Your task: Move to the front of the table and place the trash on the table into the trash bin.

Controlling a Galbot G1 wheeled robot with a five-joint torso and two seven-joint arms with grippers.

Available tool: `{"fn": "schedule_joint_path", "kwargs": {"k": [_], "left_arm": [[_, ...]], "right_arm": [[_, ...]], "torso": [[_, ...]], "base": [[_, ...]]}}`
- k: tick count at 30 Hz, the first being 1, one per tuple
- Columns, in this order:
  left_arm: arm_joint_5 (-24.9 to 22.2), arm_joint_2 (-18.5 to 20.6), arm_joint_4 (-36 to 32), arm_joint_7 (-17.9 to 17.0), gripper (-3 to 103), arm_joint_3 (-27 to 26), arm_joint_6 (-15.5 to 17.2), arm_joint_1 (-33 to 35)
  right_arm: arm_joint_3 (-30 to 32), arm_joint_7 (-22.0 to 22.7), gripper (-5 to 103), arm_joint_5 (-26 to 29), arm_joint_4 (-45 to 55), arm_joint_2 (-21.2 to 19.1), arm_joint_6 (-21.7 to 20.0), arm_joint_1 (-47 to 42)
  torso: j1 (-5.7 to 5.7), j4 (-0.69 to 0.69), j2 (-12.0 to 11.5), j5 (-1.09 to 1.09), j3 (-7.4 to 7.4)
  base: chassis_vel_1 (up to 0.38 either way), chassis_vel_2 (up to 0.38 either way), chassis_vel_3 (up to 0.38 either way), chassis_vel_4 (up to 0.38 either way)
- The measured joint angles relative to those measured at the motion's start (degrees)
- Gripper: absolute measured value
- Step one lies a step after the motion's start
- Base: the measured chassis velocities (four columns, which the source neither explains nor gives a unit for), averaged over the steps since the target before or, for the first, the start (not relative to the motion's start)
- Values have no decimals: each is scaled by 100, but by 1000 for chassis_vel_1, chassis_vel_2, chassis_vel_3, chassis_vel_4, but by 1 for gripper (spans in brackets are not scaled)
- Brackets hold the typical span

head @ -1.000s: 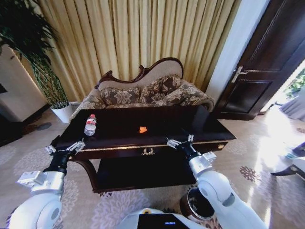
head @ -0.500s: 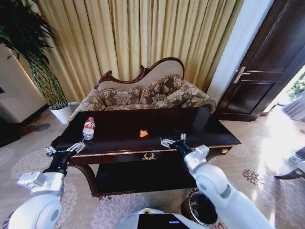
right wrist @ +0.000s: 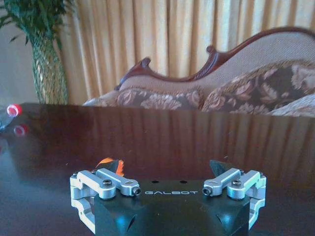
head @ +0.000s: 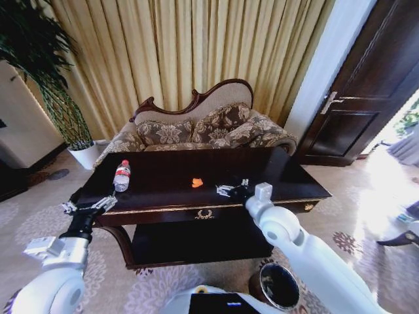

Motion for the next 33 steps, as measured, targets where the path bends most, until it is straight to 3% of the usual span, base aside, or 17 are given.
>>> {"fn": "schedule_joint_path", "kwargs": {"k": [5, 10, 14, 31, 33], "left_arm": [[9, -10, 13, 0, 100, -24, 0, 17], [20, -18, 34, 0, 100, -14, 0, 10], [33, -24, 30, 0, 100, 0, 0, 38], [48, 7, 70, 0, 100, 91, 12, 20], [46, 18, 84, 0, 100, 82, 12, 12]], "right_arm": [[-395, -412, 100, -29, -179, -31, 104, 377], [-774, -423, 100, -66, -354, 28, 122, 767], [-1148, -89, 100, 6, -532, 185, 0, 1121], [-1684, 893, 103, 480, -832, 653, -250, 1526], [-1803, 990, 94, 480, -885, 736, -254, 1603]], "torso": [[0, -1, 1, -1, 0], [0, 0, 0, -1, 0], [0, 0, 0, -1, 0], [0, 0, 1, -1, 0], [0, 0, 0, -1, 0]], "base": [[0, 0, 0, 0], [0, 0, 0, 0], [0, 0, 0, 0], [0, 0, 0, 0], [0, 0, 0, 0]]}}
